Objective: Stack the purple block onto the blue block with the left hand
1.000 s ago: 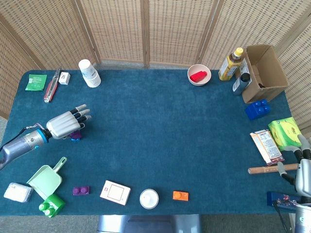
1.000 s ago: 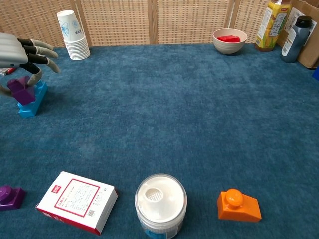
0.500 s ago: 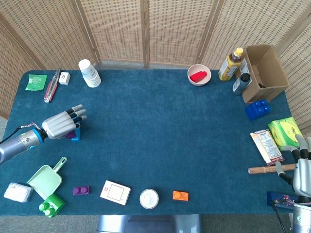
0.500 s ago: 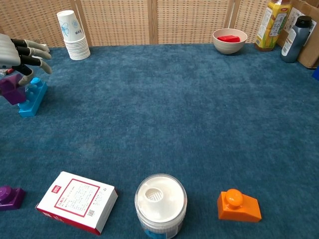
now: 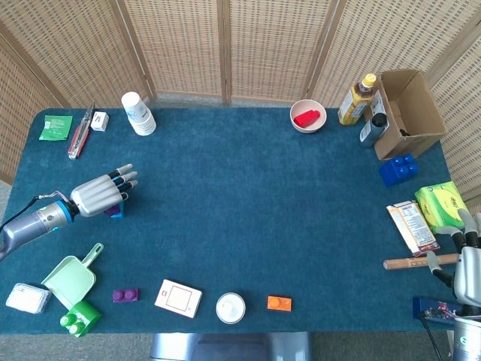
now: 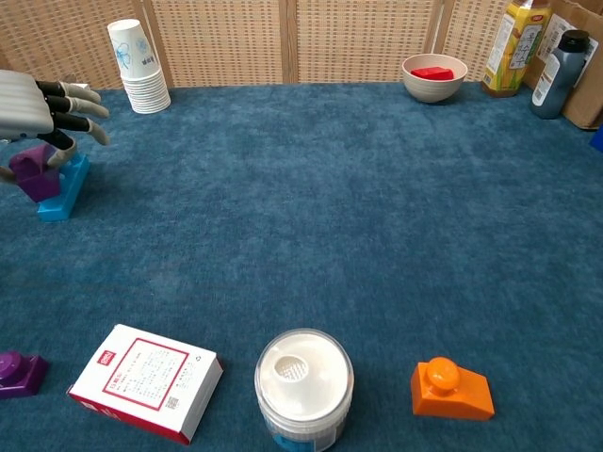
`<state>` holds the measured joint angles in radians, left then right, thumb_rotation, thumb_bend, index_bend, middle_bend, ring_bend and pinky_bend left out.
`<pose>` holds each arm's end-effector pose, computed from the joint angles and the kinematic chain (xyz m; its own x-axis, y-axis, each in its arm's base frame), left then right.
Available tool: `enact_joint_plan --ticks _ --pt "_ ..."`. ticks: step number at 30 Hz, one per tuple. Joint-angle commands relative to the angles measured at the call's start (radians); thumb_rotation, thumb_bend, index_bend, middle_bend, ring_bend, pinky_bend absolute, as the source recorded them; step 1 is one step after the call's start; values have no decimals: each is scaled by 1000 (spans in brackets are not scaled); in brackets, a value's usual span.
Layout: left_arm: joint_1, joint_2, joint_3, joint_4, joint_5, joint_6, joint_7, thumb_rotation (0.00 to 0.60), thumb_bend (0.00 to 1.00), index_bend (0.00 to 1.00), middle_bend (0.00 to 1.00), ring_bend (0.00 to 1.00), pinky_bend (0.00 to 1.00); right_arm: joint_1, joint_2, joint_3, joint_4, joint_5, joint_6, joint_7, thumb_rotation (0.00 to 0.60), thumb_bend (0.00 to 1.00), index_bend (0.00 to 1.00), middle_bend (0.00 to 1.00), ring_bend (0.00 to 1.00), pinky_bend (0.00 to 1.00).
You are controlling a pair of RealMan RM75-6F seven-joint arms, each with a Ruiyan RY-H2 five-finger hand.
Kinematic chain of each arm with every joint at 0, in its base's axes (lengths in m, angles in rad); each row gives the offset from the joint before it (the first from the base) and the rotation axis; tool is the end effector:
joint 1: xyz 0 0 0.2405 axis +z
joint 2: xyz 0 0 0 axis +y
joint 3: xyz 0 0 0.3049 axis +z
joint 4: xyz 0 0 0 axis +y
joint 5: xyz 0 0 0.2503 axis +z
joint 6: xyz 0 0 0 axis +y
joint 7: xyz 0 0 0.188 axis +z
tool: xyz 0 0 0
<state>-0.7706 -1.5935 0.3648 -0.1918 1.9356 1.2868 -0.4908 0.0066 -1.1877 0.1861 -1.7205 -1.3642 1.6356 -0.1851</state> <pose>-0.3408 0.4902 0.0540 0.9283 -0.1295 0.3486 0.1328 -0.7602 -0.6360 -0.3596 -0.2275 0.1671 0.4053 0.2116 0.8894 -0.9075 0.2107 0.3634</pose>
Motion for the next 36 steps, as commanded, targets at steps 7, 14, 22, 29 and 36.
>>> enact_joint_plan --ticks 7,14,22,29,36 --pt "-9 -17 0 18 -3 -3 -22 600 308 620 208 76 0 -5 3 1 -2 1 7 -1 600 282 376 141 0 0" --pt "-9 -21 7 22 0 -3 -31 600 308 620 207 76 0 -8 3 1 -2 1 11 -1 600 282 376 140 0 0" --pt "-14 -12 4 23 -5 6 -43 600 308 620 207 75 0 -5 -1 1 1 1 6 -2 600 282 375 140 0 0" --pt "-10 -10 12 24 0 9 -44 600 308 620 207 75 0 -7 -1 0 -1 1 9 -4 600 281 375 141 0 0" --pt "-8 -5 14 25 0 15 -48 600 308 620 207 75 0 -6 -4 2 -3 -2 11 -10 600 281 374 141 0 0"
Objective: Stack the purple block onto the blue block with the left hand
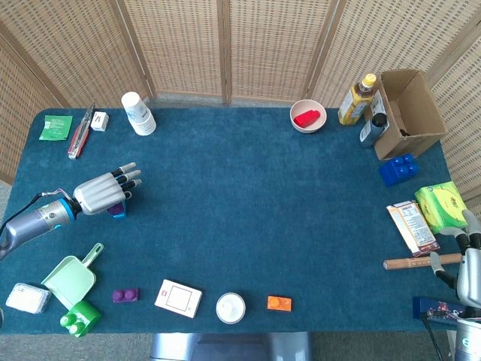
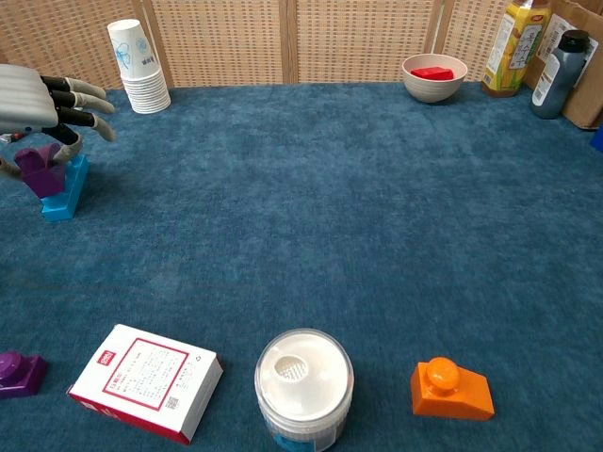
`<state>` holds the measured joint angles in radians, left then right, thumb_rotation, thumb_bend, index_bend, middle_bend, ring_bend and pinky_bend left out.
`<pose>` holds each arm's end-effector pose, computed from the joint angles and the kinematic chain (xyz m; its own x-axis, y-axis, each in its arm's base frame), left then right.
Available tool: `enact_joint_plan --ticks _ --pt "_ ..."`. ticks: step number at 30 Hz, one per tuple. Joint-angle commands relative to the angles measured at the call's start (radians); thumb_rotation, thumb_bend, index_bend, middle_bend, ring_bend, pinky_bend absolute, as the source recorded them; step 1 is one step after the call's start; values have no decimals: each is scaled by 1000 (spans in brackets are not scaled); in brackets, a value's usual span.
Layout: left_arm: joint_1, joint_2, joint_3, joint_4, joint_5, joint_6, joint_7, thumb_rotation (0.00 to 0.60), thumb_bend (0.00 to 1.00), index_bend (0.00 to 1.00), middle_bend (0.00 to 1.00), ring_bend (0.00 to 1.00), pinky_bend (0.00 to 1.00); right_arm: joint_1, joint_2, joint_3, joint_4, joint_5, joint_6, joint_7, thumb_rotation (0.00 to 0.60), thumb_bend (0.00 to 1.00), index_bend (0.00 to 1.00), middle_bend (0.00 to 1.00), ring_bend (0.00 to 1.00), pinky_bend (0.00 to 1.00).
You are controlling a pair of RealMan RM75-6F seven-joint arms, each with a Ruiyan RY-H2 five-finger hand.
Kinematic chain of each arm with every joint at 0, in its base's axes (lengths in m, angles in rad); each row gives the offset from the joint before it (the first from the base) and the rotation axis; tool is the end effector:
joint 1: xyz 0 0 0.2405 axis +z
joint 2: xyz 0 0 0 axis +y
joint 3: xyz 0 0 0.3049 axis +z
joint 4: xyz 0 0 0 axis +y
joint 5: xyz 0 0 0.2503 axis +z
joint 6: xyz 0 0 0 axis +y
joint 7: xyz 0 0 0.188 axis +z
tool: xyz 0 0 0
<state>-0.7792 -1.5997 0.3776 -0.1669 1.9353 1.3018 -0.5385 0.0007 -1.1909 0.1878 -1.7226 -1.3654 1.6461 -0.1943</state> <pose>-0.3351 0.4934 0.0555 0.9222 -0.1189 0.3680 0.1476 -0.7713 -0.6191 -0.3594 -0.2252 0.1679 0.4111 0.2189 0.8849 -0.9045 0.2184 0.3662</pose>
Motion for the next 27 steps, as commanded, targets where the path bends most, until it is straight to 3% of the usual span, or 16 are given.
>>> enact_joint_plan --ticks 1,27 --pt "1 2 2 1 1 0 -1 600 307 620 207 74 0 0 -1 0 -1 0 0 -2 600 281 374 141 0 0" --pt "-25 -33 14 20 8 -52 11 600 308 618 205 68 0 -6 0 4 -12 4 12 -19 600 280 374 140 0 0"
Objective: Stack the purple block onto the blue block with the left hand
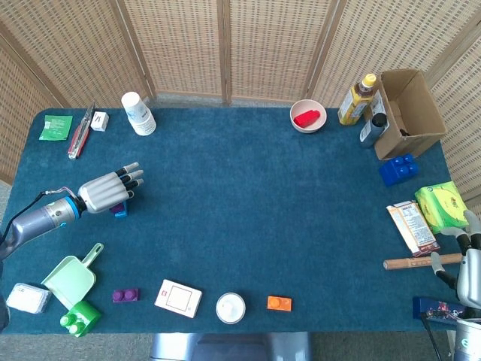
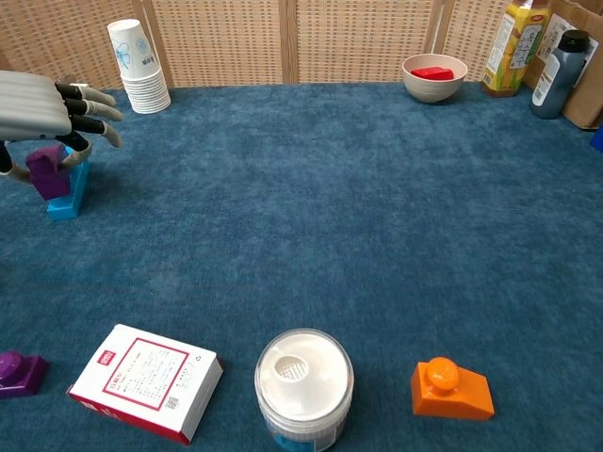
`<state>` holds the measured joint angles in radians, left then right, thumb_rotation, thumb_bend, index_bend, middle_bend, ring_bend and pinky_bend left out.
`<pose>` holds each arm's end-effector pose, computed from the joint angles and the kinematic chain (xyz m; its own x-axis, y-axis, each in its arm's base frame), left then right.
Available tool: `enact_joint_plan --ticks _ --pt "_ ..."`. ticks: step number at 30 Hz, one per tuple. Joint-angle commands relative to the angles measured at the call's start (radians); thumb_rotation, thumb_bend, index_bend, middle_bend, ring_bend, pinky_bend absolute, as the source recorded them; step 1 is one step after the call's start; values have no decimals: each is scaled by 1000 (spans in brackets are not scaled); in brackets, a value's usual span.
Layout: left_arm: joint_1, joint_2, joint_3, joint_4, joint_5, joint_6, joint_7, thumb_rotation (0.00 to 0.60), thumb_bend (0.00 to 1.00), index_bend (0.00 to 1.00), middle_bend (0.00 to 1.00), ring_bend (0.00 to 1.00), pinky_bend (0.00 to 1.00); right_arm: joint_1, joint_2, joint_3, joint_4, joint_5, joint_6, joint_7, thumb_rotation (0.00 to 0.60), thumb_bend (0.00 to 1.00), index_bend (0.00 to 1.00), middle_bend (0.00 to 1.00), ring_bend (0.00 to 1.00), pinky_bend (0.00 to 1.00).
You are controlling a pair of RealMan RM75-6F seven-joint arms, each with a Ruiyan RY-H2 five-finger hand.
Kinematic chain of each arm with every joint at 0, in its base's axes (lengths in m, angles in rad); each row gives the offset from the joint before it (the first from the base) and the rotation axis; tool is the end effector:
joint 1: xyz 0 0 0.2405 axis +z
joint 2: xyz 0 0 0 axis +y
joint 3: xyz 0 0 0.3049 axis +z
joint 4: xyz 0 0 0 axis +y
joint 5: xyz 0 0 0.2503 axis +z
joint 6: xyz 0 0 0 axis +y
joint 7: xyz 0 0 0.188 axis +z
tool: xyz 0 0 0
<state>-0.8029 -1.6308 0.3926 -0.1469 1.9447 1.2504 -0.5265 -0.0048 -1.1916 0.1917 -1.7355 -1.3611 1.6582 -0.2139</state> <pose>-0.3300 0.5023 0.0398 0.9376 -0.1229 0.3254 0.1145 -0.7743 -0.6224 -0.3577 -0.2233 0.1696 0.4190 0.2265 0.8793 -0.9000 0.2318 0.3691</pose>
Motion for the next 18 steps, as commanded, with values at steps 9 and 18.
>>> enact_joint_plan --ticks 9,18 --pt "-14 -11 -3 1 -4 -6 -9 600 309 618 204 66 0 -3 0 1 5 4 0 6 600 280 374 141 0 0" --pt "-13 -8 -4 -7 -8 -6 -28 600 309 608 198 62 0 -3 1 1 4 3 0 10 600 281 374 141 0 0"
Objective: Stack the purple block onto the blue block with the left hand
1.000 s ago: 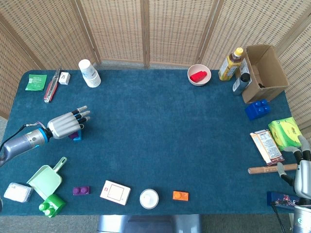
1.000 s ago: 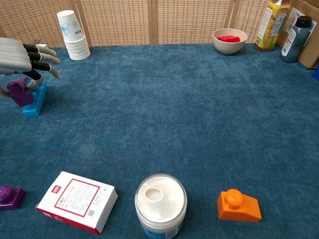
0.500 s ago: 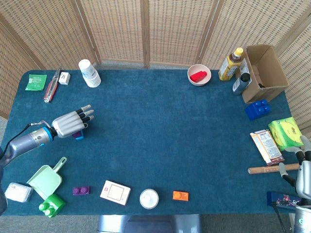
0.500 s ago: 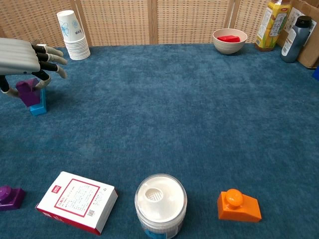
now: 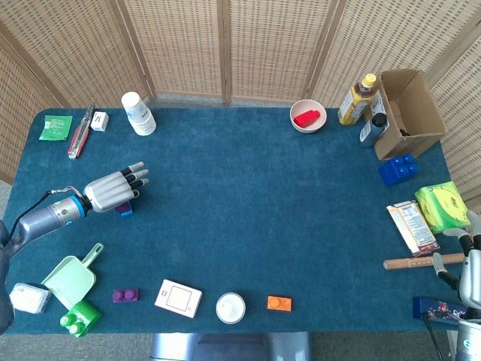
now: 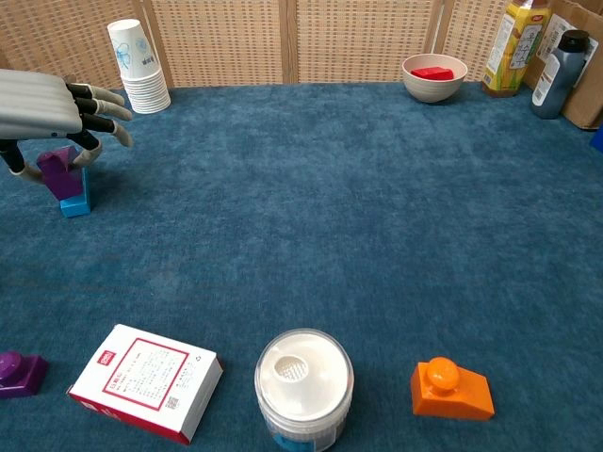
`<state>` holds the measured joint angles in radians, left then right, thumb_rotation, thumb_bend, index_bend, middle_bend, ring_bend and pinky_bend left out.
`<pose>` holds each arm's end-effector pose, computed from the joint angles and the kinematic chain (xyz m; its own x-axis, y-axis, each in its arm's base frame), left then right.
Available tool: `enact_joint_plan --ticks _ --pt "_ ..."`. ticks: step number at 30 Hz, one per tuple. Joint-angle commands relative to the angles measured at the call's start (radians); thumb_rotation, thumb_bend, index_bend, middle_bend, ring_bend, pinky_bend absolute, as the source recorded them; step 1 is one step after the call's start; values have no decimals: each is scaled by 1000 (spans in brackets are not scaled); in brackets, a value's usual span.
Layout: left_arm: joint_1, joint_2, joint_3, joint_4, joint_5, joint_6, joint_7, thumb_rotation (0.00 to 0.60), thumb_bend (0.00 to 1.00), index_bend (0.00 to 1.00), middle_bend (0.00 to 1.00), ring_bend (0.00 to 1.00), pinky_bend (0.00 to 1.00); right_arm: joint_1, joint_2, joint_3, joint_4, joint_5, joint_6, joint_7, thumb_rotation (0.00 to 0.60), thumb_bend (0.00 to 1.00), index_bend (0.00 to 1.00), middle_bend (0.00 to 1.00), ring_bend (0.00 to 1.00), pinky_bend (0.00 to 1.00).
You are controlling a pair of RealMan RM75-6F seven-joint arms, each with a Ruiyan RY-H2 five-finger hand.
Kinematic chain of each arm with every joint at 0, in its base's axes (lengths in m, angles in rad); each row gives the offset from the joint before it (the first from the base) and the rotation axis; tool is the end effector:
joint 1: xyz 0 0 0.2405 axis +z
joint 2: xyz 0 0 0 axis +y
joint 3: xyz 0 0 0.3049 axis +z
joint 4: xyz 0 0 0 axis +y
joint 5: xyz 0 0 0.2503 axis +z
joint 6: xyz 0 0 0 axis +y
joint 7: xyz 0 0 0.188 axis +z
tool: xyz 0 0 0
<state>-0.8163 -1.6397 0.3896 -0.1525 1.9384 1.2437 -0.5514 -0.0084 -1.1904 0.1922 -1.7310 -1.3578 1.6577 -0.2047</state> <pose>-0.3223 0.5060 0.0342 0.9298 -0.1079 0.3520 0.1412 -0.7785 -0.6115 -0.3601 -0.2220 0.1705 0.4167 0.2264 0.8804 -0.9003 0.2368 0.3652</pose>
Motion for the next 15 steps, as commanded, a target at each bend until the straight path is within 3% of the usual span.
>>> enact_joint_plan --ticks 1,15 --pt "2 3 -2 -4 -3 0 -8 600 310 608 197 61 0 0 0 1 0 -1 1 1 600 281 374 141 0 0" --pt "0 31 4 -39 -4 -26 -53 600 310 617 173 42 0 -3 -2 -1 5 -10 6 13 600 282 373 141 0 0"
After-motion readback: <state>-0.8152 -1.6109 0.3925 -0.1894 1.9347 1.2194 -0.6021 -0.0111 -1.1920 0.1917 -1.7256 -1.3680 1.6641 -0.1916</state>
